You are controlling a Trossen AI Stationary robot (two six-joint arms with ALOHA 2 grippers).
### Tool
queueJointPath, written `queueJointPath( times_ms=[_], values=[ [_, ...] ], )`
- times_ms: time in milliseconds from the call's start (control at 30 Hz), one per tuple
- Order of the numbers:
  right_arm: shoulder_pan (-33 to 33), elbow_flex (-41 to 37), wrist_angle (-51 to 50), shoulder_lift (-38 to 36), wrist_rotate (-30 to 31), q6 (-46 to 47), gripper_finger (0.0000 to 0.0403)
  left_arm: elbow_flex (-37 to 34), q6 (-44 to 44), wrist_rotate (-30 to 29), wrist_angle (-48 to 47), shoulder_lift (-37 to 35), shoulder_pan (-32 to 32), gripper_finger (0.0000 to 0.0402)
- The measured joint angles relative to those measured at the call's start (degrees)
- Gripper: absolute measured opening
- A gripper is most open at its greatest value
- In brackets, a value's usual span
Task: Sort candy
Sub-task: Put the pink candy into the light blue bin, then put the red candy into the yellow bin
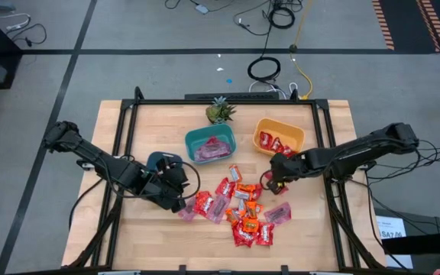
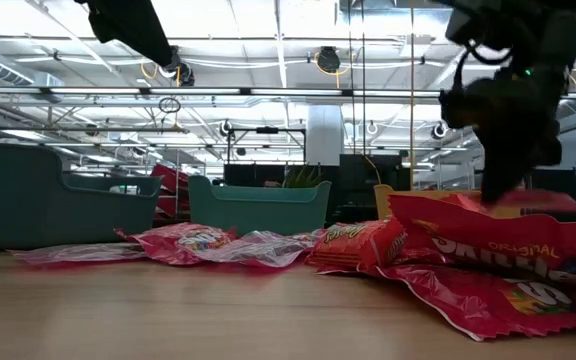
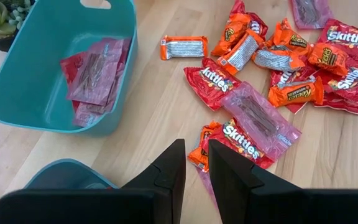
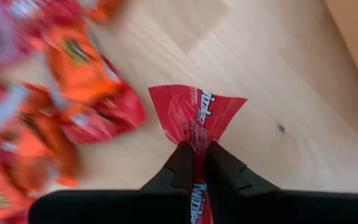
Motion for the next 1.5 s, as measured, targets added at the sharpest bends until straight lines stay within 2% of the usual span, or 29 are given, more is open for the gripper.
queueJointPath(
  times_ms=[233, 433, 600, 867, 1033, 1267, 1500],
  values=[
    [-1.2, 8.0, -0.3, -2.0, 0.8, -4.1, 0.0008, 0.0, 0.0, 0.0, 0.0, 0.0, 0.0, 0.008],
    [-4.7, 18.8, -1.1, 1.5, 2.2, -13.7, 0.0007, 0.0, 0.0, 0.0, 0.0, 0.0, 0.0, 0.008],
    [-9.3, 28.4, -1.1, 8.7, 2.0, -20.3, 0.0006, 0.0, 0.0, 0.0, 0.0, 0.0, 0.0, 0.008],
    [-14.9, 44.7, -0.7, 24.7, -0.6, -28.2, 0.0008, 0.0, -0.5, 0.0, 0.1, 0.0, 0.0, 0.008],
    [-16.8, 52.7, -0.7, 33.6, -0.6, -35.1, 0.0036, 0.0, -0.5, 0.0, 2.2, 0.0, 0.0, 0.008],
    [-19.4, 57.4, -0.9, 42.2, -0.6, -33.9, 0.0074, 0.0, -0.5, 0.0, 3.5, 0.0, 0.0, 0.008],
    [-21.1, 57.4, -1.7, 43.8, -0.6, -31.5, 0.0108, 0.0, -0.6, 0.6, 5.9, 0.0, 0.0, 0.008]
  ],
)
